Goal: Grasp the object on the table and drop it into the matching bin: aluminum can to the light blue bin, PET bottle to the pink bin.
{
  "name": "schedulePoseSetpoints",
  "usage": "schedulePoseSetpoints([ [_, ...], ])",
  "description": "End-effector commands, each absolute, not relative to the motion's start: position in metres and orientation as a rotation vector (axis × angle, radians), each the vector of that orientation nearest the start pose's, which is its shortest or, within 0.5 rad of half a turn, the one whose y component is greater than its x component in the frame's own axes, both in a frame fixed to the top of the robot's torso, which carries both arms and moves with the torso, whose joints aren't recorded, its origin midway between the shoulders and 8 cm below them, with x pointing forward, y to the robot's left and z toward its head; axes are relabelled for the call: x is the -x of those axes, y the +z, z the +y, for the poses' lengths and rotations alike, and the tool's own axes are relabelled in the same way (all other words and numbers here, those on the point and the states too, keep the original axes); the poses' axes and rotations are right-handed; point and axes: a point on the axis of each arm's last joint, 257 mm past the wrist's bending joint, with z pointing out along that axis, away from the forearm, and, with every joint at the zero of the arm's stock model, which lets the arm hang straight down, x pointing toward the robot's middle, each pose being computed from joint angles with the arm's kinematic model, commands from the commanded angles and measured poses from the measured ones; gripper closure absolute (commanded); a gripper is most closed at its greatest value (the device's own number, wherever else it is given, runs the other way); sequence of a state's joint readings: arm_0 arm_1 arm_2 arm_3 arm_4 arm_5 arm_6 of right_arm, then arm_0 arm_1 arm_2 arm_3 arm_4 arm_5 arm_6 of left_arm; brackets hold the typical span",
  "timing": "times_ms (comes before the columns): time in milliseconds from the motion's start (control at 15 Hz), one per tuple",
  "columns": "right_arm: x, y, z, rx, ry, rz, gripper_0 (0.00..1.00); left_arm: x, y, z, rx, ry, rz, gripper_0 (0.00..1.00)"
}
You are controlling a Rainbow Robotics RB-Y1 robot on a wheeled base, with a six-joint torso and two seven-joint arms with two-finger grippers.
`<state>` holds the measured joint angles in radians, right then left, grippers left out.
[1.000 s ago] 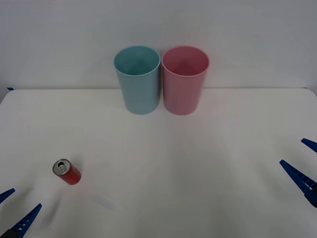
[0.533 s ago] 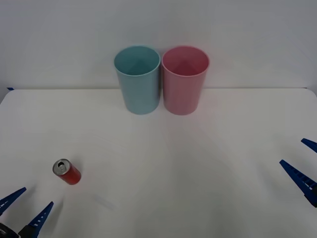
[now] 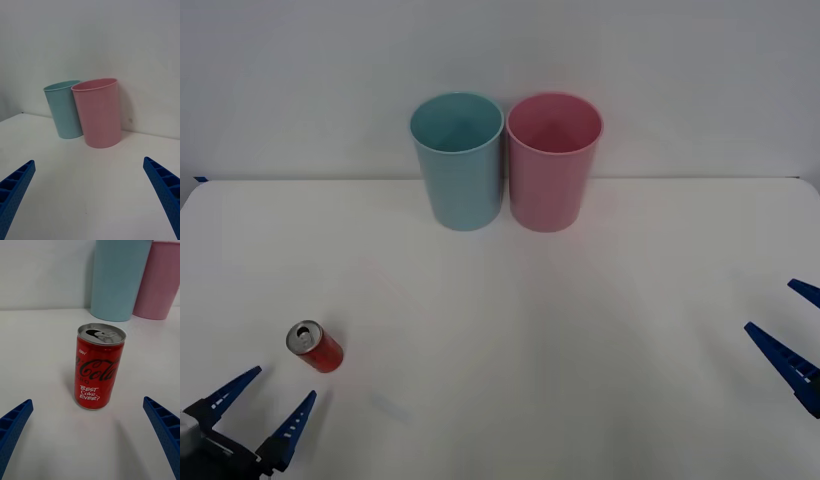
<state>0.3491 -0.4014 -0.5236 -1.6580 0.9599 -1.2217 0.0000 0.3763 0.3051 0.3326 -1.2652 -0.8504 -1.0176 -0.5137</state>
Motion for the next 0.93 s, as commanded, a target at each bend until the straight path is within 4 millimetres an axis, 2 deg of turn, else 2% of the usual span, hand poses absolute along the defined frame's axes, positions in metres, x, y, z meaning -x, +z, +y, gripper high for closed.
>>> schedulePoseSetpoints([
  [67, -0.342, -0.169, -0.330, 0.465, 0.567, 1.441, 0.00, -0.342, -0.338, 0.338, -0.274, -0.309, 1.617, 0.00],
  [533, -0.342, -0.169, -0.330, 0.465, 0.567, 1.441, 0.00, -0.374, -0.331, 0.326, -0.288, -0.291, 1.595, 0.00],
  [933, -0.342, -0.169, -0.330, 0.465, 0.567, 1.441, 0.00, -0.390, -0.331, 0.313, -0.288, -0.286, 1.592, 0.00],
])
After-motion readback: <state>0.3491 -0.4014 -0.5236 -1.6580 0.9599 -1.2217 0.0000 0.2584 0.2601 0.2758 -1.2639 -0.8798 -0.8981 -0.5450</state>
